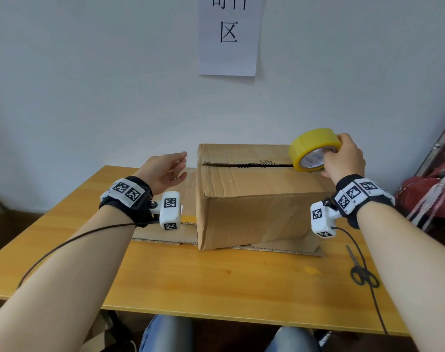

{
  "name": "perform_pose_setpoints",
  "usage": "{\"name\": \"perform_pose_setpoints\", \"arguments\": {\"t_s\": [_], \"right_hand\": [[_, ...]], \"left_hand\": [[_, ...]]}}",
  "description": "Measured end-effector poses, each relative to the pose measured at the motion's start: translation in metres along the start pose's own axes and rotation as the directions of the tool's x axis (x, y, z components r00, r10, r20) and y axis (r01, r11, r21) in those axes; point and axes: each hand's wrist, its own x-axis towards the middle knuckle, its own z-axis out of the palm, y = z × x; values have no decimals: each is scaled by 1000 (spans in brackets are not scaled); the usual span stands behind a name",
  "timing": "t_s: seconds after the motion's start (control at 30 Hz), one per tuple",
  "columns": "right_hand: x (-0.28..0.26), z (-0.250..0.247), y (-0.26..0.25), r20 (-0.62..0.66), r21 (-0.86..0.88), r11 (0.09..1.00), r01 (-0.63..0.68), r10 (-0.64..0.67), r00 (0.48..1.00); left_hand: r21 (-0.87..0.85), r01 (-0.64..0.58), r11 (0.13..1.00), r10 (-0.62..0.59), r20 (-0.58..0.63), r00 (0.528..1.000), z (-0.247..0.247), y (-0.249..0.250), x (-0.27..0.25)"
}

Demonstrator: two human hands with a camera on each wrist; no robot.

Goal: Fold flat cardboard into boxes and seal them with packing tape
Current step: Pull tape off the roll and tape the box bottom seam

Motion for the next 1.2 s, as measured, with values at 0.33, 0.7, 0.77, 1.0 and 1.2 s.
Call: {"name": "perform_pose_setpoints", "arguments": {"t_s": [0.33, 0.7, 0.77, 1.0, 1.2], "right_hand": [[1, 5, 2, 18, -5, 1000, -13, 13, 1000], [3, 14, 2, 31, 0, 1000, -14, 14, 999], [3, 15, 4, 34, 2, 1000, -19, 18, 999], [2, 17, 3, 30, -3, 1000, -18, 19, 999], [1, 17, 2, 33, -9, 1000, -20, 20, 999]], "left_hand": [[26, 86, 996, -86, -13, 996, -2, -20, 4], [38, 143, 989, -145, 71, 987, 5, -38, 6], [70, 131, 989, -136, 81, 987, 6, -39, 6], [212, 53, 976, -75, 94, 993, 0, -36, 8], [303, 12, 953, -29, 53, 998, 2, -34, 3]]}}
